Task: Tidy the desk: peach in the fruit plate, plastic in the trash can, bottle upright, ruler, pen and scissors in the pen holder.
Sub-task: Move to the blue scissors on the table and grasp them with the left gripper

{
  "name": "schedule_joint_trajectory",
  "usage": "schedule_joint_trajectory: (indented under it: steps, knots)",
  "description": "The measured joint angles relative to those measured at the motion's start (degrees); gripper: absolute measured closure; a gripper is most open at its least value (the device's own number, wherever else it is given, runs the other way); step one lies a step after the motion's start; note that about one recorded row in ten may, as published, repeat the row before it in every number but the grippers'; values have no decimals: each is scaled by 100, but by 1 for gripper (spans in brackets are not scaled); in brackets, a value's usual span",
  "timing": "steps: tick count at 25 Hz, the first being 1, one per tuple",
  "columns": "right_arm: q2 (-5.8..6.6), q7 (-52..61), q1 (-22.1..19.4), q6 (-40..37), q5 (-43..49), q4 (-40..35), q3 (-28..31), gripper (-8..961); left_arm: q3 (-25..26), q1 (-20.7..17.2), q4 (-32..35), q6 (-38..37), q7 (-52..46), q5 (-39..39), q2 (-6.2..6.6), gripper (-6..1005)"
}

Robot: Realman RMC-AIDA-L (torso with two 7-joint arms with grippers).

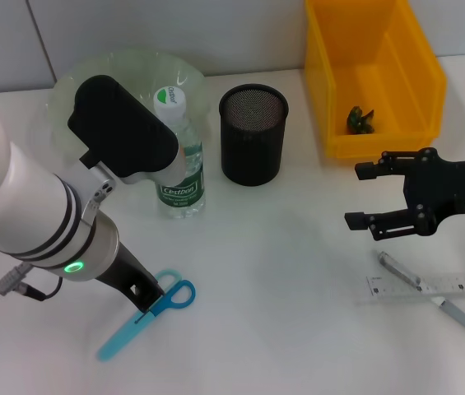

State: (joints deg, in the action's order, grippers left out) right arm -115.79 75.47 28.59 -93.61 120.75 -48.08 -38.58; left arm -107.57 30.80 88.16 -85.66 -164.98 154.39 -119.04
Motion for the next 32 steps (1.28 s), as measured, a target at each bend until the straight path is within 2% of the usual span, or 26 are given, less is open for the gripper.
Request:
schedule_joint_trajectory:
  steps: [6,11,22,23,32]
  knots:
    - [-3,-18,-2,42,0,1,12,144,64,32,7,30,91,-44,11,1001]
    - [-7,-17,14,45,0,0,23,144,510,63,-135,58,18,-532,3,962]
    - [-12,-18,-7,57,1,0,50,145,446,-145,-132,179,-13,-499,-14,875]
    - [-10,-18,-8,57,1,0,53,145,447,-173,-125,179,-13,-503,-14,661]
    - [-28,2,-17,115,1,-10,72,145,394,-269,-134,121,-13,-506,-14,381]
